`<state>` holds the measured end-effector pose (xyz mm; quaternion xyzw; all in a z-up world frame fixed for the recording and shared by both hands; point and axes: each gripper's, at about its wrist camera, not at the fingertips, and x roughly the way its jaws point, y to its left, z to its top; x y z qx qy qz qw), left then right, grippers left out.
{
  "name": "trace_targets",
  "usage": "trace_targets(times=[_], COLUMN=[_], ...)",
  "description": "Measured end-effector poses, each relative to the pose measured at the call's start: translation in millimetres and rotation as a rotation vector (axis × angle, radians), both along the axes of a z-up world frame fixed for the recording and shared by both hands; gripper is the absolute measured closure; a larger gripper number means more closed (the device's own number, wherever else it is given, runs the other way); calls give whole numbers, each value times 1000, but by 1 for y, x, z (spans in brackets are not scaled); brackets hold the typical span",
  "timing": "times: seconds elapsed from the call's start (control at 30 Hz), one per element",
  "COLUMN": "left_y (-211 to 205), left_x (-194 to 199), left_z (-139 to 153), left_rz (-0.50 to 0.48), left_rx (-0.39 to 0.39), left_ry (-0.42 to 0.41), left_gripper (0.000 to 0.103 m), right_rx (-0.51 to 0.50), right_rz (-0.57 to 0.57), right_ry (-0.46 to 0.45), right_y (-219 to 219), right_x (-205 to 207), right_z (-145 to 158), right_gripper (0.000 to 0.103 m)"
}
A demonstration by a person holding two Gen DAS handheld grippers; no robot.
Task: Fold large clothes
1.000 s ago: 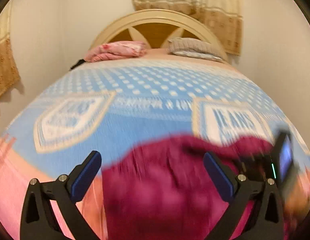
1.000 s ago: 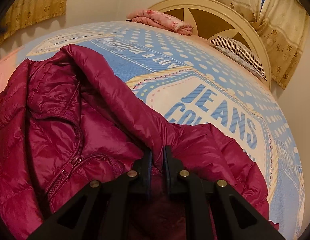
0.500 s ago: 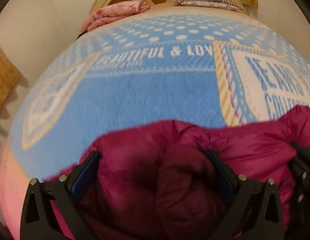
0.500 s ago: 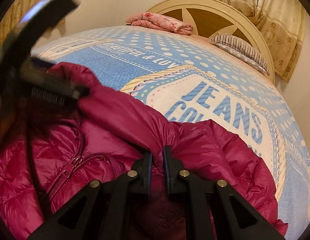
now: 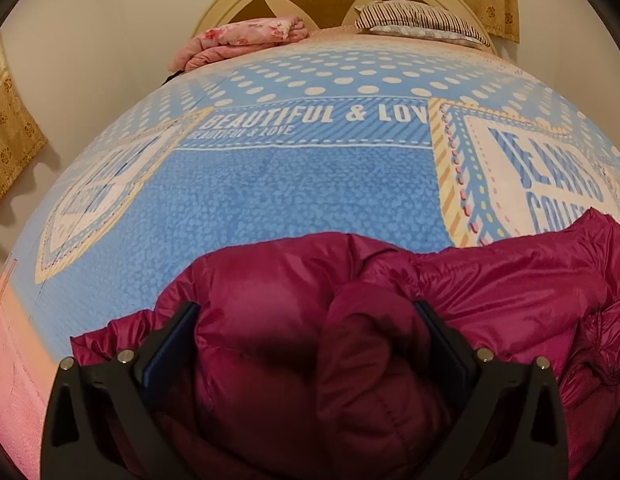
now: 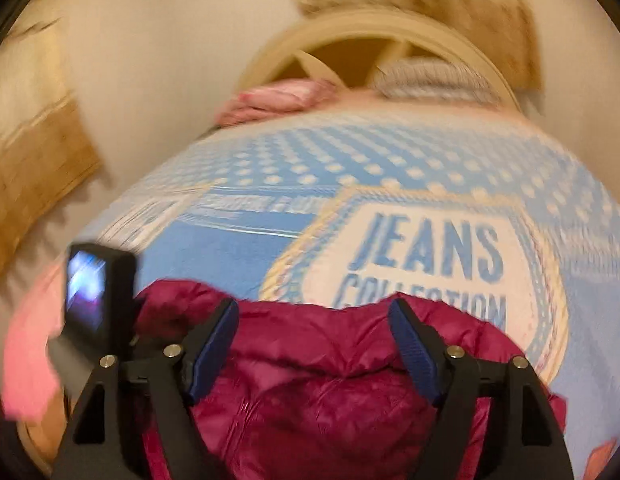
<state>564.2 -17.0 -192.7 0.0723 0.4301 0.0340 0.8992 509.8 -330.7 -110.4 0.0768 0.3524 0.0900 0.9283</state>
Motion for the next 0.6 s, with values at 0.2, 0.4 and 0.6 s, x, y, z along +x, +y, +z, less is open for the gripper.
trace_targets(times=[0.2, 0.4, 0.6], left_y=[1, 0, -21], left_x=[2, -1, -30], left_z=[0, 6, 58], left_rz=[0, 12, -58], left_rx=[-19, -11, -87], left_ry=[4, -5, -125], left_gripper=[0, 0, 0], right_rx=[-102, -36, 13], right_rz=[-13, -5, -4], right_ry=[180, 145, 132], right_y=[9, 0, -7], right_x=[30, 26, 19], right_z=[-62, -78, -78], right_gripper=[75, 77, 77])
